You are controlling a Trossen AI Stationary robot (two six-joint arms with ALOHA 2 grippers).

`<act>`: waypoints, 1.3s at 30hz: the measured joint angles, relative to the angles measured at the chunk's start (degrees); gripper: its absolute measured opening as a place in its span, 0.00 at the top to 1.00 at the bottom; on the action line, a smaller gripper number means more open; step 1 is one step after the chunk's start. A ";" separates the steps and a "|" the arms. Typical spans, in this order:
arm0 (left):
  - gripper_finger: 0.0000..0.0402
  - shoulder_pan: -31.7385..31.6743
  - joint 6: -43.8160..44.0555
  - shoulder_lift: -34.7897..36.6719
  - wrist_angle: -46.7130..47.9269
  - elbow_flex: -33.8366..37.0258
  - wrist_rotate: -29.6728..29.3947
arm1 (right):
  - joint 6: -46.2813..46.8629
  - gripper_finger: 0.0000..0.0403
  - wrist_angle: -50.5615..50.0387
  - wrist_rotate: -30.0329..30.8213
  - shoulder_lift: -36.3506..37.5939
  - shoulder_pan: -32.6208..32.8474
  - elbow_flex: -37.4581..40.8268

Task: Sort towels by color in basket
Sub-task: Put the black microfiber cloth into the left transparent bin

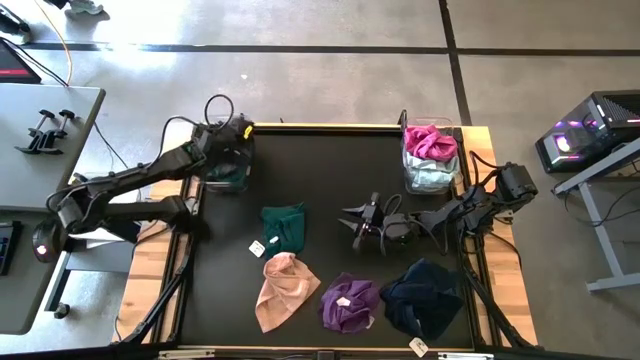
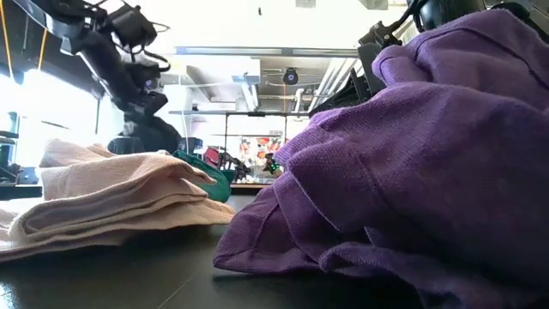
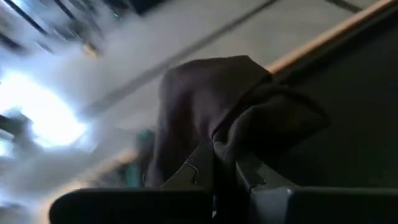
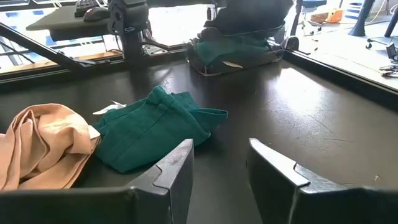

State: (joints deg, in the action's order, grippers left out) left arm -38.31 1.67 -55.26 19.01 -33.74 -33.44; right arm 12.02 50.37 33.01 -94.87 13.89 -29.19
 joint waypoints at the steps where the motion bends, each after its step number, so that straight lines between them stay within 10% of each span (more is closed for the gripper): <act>1: 1.00 -1.00 2.40 -0.56 0.69 0.03 2.12 | 0.01 0.65 0.00 0.00 0.00 0.00 0.00; 20: 0.48 -11.22 10.13 -5.69 24.02 -13.02 10.99 | 0.14 0.65 -0.19 0.01 0.00 -0.02 0.00; 29: 0.48 -10.38 8.78 -5.78 27.69 -21.09 15.23 | 0.14 0.65 -0.39 0.02 0.00 -0.02 0.00; 39: 0.52 -11.36 7.32 -10.06 6.81 -10.30 15.00 | 1.02 0.65 -0.85 0.02 -0.02 -0.02 0.00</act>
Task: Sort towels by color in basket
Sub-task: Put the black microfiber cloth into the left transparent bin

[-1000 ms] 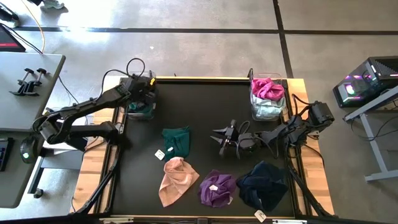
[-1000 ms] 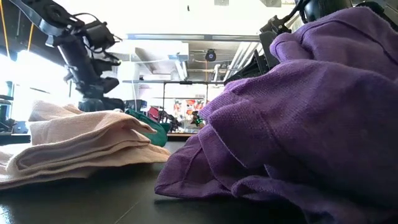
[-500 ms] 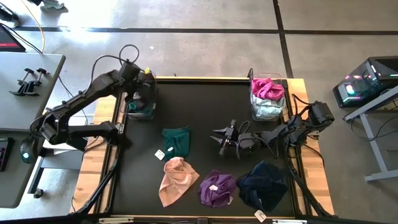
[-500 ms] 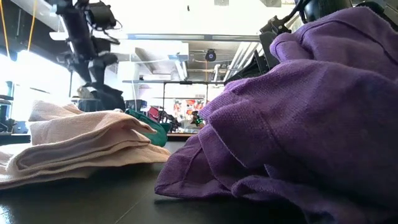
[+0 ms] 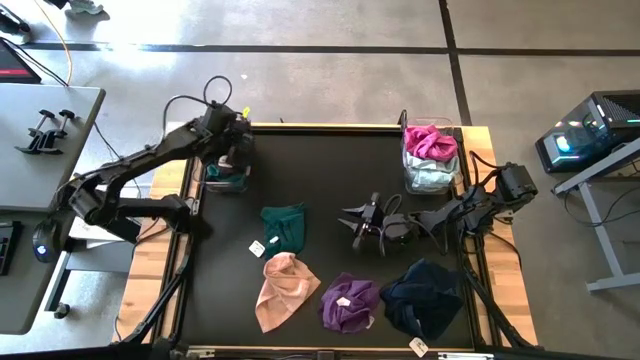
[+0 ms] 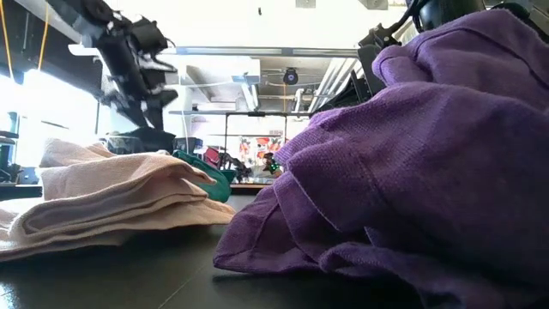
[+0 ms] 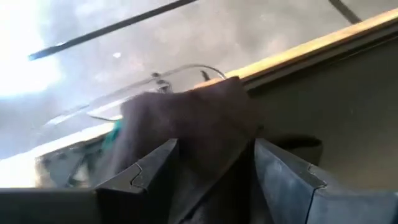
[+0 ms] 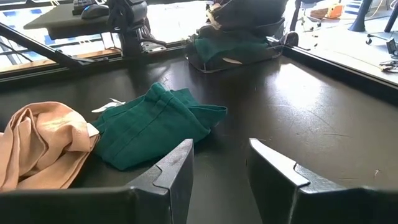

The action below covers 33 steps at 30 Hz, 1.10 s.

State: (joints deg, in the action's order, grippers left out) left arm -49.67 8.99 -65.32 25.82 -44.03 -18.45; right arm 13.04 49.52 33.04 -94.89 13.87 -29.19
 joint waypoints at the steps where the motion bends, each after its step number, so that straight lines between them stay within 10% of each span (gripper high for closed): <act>1: 0.52 -0.63 -0.05 -1.19 -2.03 1.12 0.42 | 0.01 0.65 0.02 0.00 0.00 0.00 0.00; 11: 0.65 -6.04 2.92 -15.58 -4.52 3.93 4.16 | 0.64 0.65 -0.63 0.00 0.00 0.00 0.00; 27: 0.54 -3.41 1.74 -11.12 33.20 -17.36 1.57 | 0.63 0.65 -0.88 0.00 0.00 0.00 0.00; 33: 0.57 -3.42 4.19 -11.61 29.06 -17.64 -6.30 | 0.46 0.65 -0.88 0.00 0.00 0.00 0.01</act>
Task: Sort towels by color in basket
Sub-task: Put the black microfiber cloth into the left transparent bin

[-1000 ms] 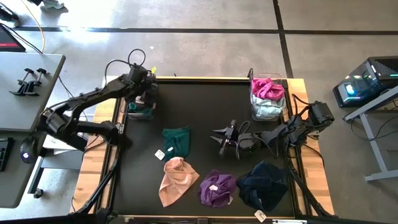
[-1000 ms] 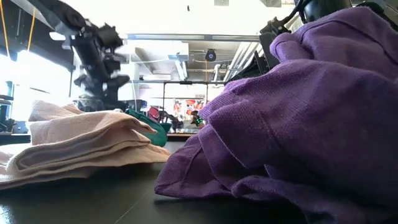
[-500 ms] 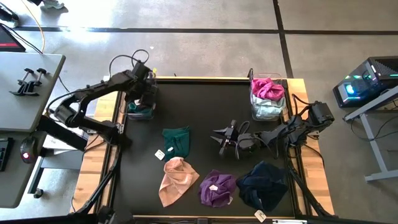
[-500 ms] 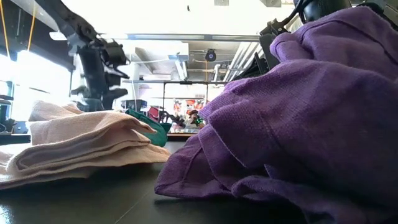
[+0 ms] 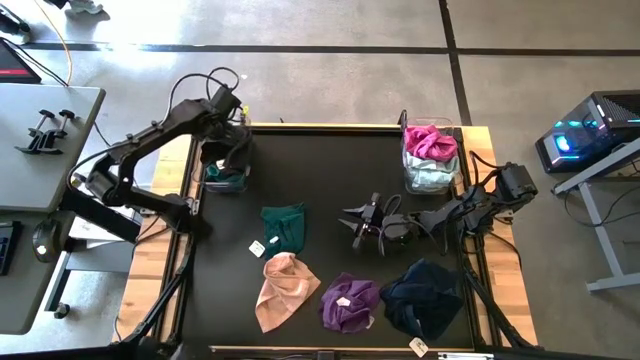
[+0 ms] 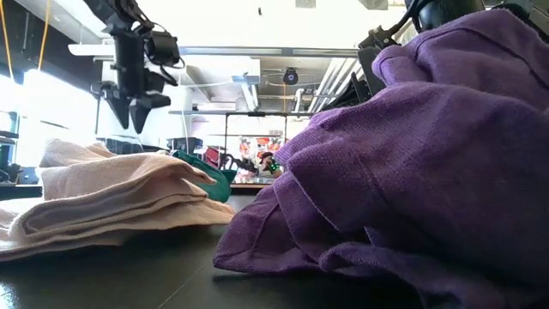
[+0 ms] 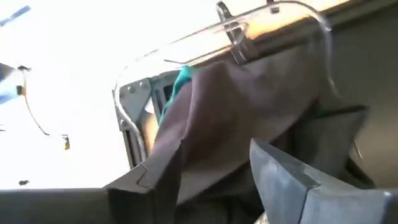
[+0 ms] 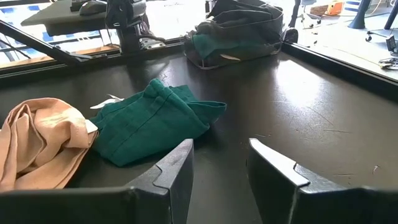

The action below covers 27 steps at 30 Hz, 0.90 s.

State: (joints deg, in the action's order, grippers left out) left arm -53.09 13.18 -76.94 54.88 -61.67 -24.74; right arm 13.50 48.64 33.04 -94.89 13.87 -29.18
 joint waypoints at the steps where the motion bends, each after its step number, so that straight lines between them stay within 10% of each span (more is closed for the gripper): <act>1: 0.59 -0.36 0.41 -0.38 -0.78 0.77 0.72 | 0.02 0.65 0.00 0.00 0.00 0.00 -0.01; 13: 0.98 -1.39 0.67 -11.70 -14.73 11.40 11.11 | 0.00 0.65 -0.15 0.00 0.00 0.00 -0.01; 27: 0.87 -1.46 -5.91 -10.90 -2.36 -0.58 10.51 | 0.00 0.65 -0.39 -0.02 0.00 0.02 -0.01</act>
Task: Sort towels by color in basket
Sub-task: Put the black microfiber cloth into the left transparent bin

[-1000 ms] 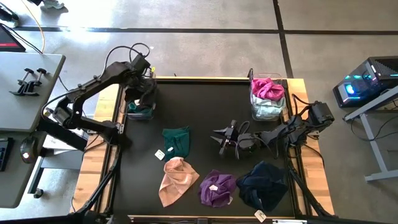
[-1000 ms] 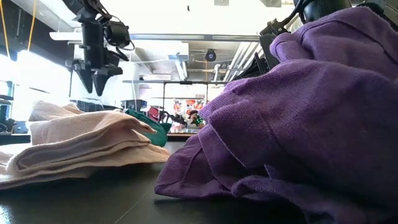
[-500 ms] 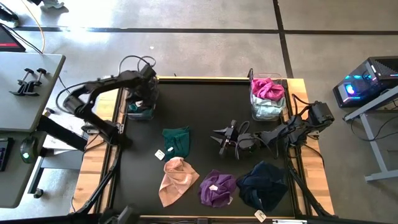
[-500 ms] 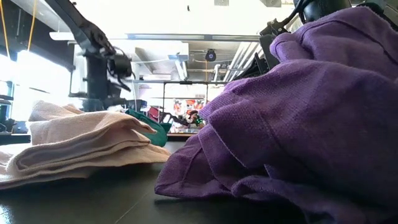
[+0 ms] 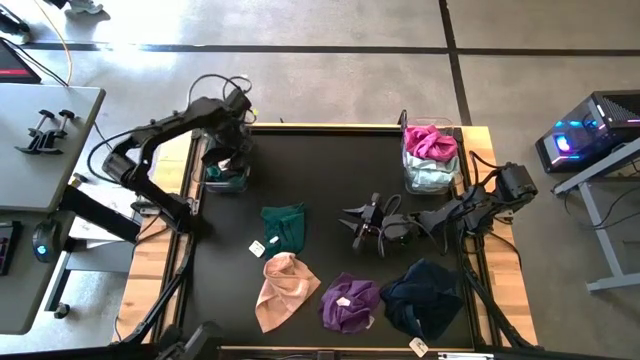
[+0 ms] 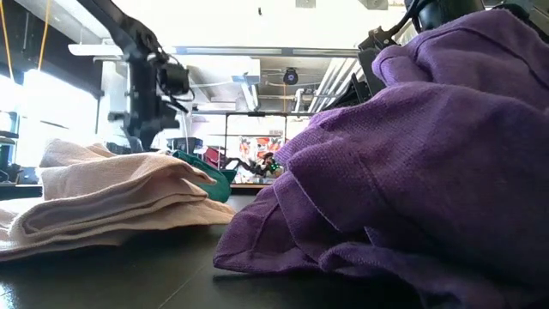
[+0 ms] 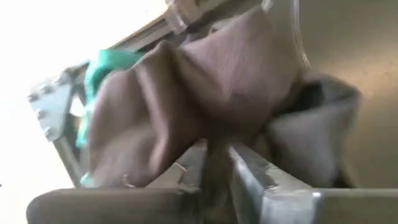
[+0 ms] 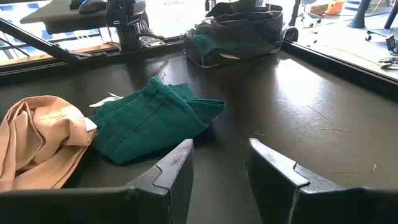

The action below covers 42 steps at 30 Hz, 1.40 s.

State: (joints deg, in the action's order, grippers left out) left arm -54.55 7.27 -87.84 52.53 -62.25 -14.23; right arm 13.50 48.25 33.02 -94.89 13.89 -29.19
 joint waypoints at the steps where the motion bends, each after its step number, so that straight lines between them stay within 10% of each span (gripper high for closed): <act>1: 0.84 0.00 -0.02 0.86 1.98 -1.28 0.01 | 0.00 0.65 0.00 0.01 0.00 -0.02 0.00; 9: 0.67 1.46 4.55 8.61 12.85 -6.89 -3.67 | 0.00 0.65 -0.59 0.02 0.00 -0.02 0.00; 23: 0.99 -0.39 8.73 -3.66 8.01 -1.90 -6.91 | 1.68 0.65 -2.38 -0.01 0.00 0.02 0.01; 32: 1.00 -0.61 5.53 -12.42 0.15 2.14 -1.31 | 1.68 0.65 -2.53 -0.01 0.00 0.02 0.02; 42: 0.85 -0.21 2.71 -3.91 8.56 -4.15 -3.63 | 1.69 0.65 -2.18 -0.01 0.00 0.02 0.02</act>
State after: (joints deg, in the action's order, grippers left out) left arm -54.77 9.98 -91.75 61.09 -66.40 -17.86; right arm 15.18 46.07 33.01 -94.89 13.91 -29.17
